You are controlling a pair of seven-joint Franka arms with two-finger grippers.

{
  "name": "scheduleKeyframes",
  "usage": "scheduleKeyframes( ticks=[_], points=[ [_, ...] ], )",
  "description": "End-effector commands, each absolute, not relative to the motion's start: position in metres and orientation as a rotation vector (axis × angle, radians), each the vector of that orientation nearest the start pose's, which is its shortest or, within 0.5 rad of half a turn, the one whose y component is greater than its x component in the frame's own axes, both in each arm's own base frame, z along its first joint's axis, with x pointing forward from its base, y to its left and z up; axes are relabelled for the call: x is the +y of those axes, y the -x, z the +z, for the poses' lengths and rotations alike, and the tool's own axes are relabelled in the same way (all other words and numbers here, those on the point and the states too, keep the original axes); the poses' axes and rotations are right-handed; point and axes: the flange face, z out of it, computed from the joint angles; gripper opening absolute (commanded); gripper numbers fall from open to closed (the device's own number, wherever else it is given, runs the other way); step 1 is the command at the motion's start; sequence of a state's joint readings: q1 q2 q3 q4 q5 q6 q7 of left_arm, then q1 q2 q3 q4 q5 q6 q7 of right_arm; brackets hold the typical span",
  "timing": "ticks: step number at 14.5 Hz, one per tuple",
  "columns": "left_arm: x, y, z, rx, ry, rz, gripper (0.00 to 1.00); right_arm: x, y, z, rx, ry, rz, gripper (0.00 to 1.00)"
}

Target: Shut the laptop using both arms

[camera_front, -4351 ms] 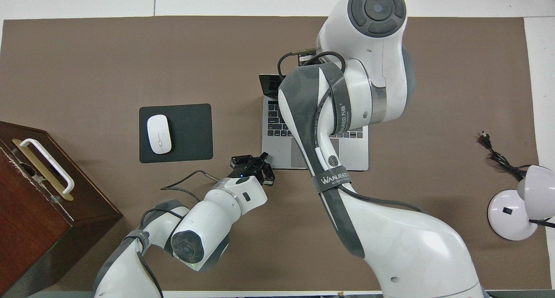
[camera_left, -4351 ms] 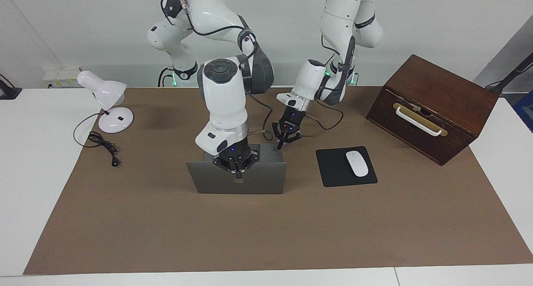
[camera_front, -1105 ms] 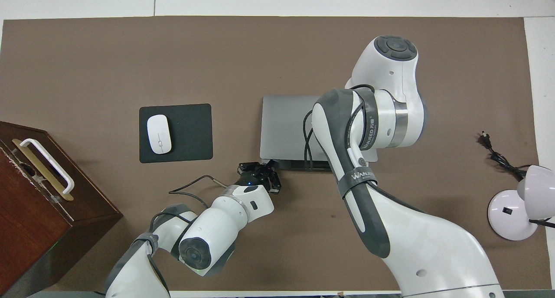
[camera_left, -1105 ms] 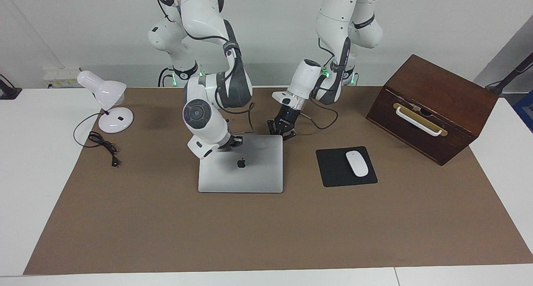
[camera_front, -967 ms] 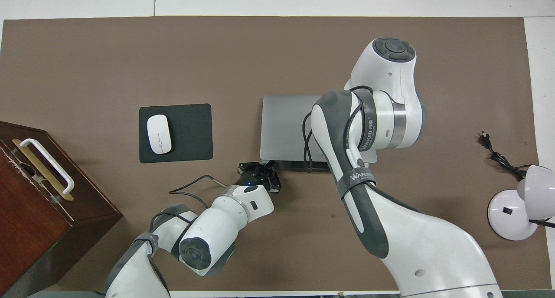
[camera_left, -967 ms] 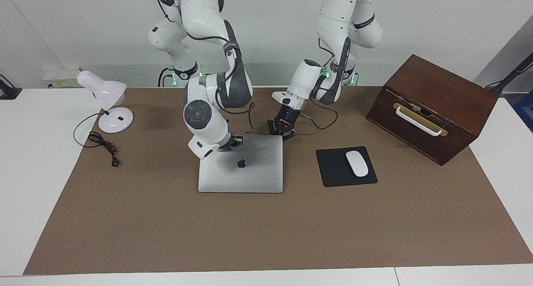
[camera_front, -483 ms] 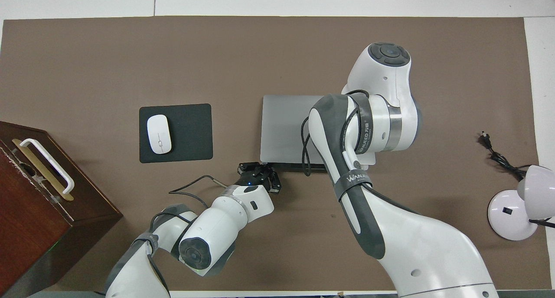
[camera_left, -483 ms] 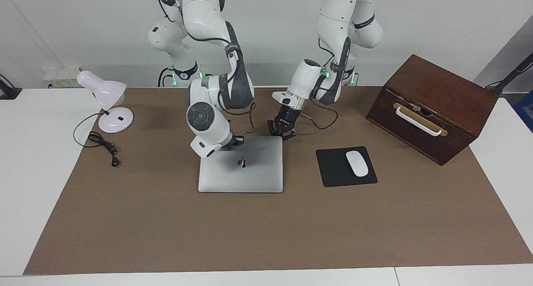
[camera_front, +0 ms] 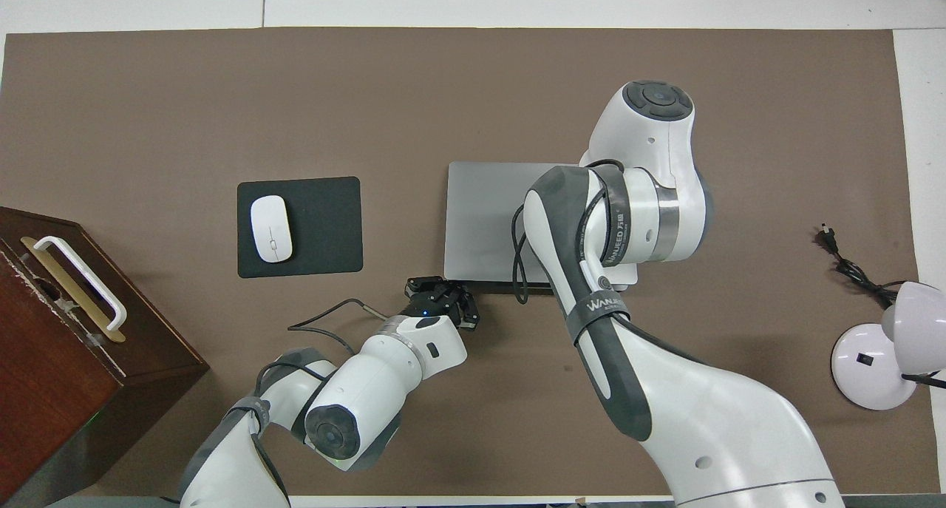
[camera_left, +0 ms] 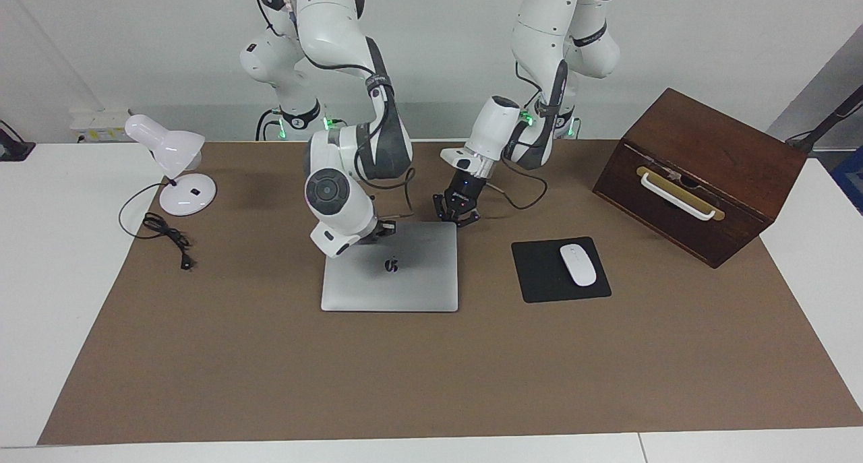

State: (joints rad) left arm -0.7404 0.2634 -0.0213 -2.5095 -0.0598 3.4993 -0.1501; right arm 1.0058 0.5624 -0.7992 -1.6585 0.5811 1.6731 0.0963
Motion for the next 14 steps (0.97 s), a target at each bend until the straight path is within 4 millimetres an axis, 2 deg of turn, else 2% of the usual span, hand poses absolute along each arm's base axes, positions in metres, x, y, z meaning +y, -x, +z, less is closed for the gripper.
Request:
scheduleKeyframes(
  ticks=[1,14],
  points=[
    [-0.3467,-0.3575,0.2401,0.928,3.153,-1.000,0.00,0.2362,-0.5761,0.3342,0.046,2.949,0.538,0.00],
    [-0.3450,-0.3558,0.2374,0.944,3.144,-0.989,0.00,0.2370,-0.5758,0.3341,0.043,2.950,0.538,0.00]
  ],
)
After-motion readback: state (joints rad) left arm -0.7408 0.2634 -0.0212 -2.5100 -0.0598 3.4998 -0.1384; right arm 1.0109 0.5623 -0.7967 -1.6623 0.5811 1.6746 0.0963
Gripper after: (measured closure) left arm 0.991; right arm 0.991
